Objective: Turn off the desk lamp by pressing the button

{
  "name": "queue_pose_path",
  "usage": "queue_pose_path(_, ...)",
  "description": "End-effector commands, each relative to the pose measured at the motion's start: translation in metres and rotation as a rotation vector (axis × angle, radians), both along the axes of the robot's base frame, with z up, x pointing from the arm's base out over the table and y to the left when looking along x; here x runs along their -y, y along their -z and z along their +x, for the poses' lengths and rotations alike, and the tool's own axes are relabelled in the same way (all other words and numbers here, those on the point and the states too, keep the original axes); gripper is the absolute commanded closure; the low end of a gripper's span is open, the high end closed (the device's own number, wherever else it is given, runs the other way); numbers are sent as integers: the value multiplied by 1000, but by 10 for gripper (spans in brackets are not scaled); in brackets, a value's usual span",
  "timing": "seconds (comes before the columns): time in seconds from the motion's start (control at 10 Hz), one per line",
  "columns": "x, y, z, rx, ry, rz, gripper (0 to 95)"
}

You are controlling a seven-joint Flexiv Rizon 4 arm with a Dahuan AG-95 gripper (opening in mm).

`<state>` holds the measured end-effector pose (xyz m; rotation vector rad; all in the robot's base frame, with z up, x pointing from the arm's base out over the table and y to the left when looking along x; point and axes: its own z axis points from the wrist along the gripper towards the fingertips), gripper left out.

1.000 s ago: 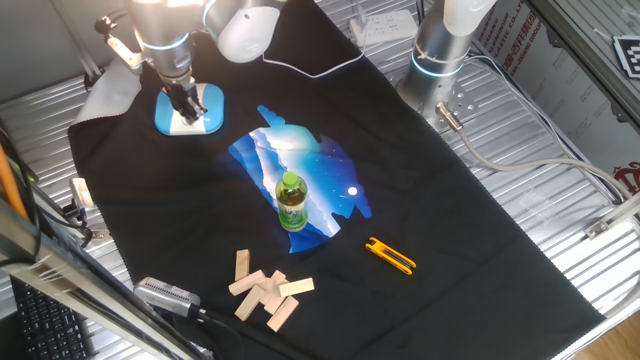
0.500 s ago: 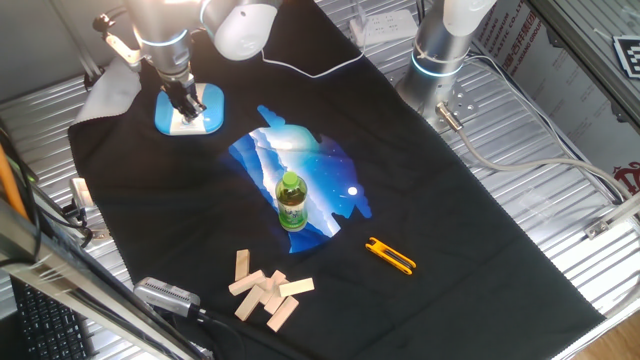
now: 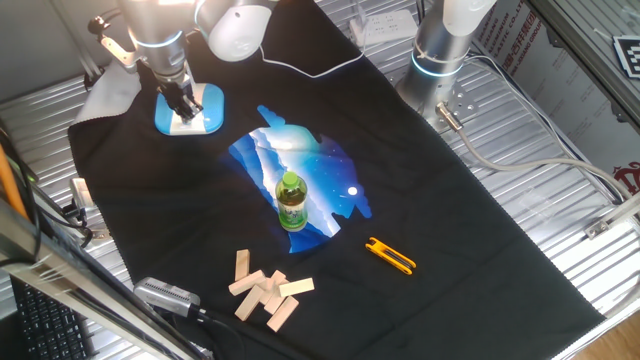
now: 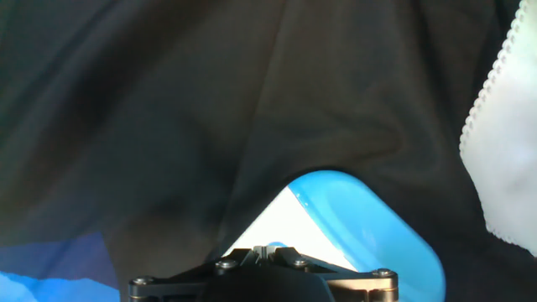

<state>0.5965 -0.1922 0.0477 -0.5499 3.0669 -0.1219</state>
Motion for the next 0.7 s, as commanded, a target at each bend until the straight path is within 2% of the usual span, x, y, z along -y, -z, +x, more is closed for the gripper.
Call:
queue_pose_path(0.1,2,0,-1,-1,-8,-5,950)
queue_pose_path(0.7,4,2,0,-2,-24,-10,950)
